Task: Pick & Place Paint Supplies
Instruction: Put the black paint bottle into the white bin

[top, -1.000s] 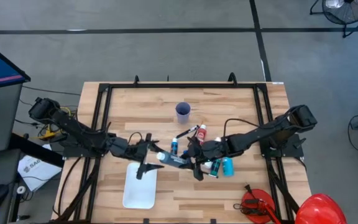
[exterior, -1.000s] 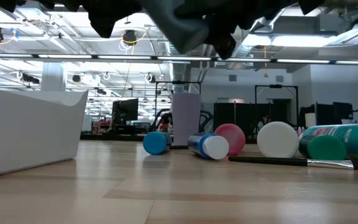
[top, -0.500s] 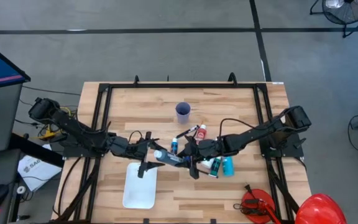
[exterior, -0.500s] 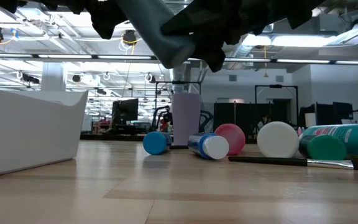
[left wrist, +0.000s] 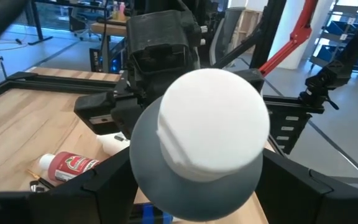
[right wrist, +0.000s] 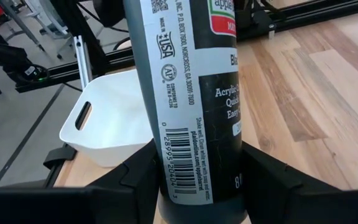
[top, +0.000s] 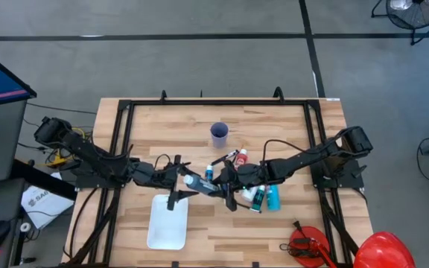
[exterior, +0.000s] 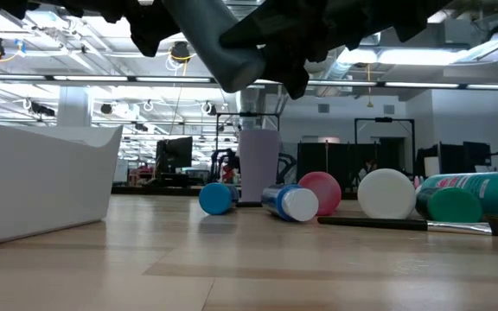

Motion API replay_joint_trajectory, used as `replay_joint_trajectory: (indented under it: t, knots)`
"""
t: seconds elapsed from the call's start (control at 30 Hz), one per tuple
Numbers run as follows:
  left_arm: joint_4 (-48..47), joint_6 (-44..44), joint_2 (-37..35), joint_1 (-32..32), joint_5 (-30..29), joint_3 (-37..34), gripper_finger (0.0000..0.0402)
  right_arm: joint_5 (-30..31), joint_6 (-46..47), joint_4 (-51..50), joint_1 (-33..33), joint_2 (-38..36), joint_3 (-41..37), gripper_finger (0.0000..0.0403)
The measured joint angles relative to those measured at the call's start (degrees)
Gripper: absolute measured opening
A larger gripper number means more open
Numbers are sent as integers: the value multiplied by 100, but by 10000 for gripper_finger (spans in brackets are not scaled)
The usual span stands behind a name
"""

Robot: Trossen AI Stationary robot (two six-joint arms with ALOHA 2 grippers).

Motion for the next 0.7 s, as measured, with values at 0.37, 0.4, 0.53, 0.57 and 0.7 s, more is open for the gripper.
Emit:
replay_joint_trajectory:
  t: [0.37, 0.4, 0.53, 0.57, 0.7]
  knots:
    - [600, 123, 318, 12, -361, -2, 278, 108, -63, 219, -46, -4, 5, 174]
    - [736, 138, 392, 43, -352, -2, 278, 109, -61, 216, -46, -4, 7, 175]
    - [1071, 124, 624, 193, -165, -2, 278, 108, -63, 179, -44, -4, 7, 174]
    - [1092, 98, 650, 215, -143, -1, 278, 108, -63, 156, -43, -4, 7, 173]
    - [1089, -7, 644, 266, -114, 0, 278, 105, -61, -76, -42, -4, 7, 173]
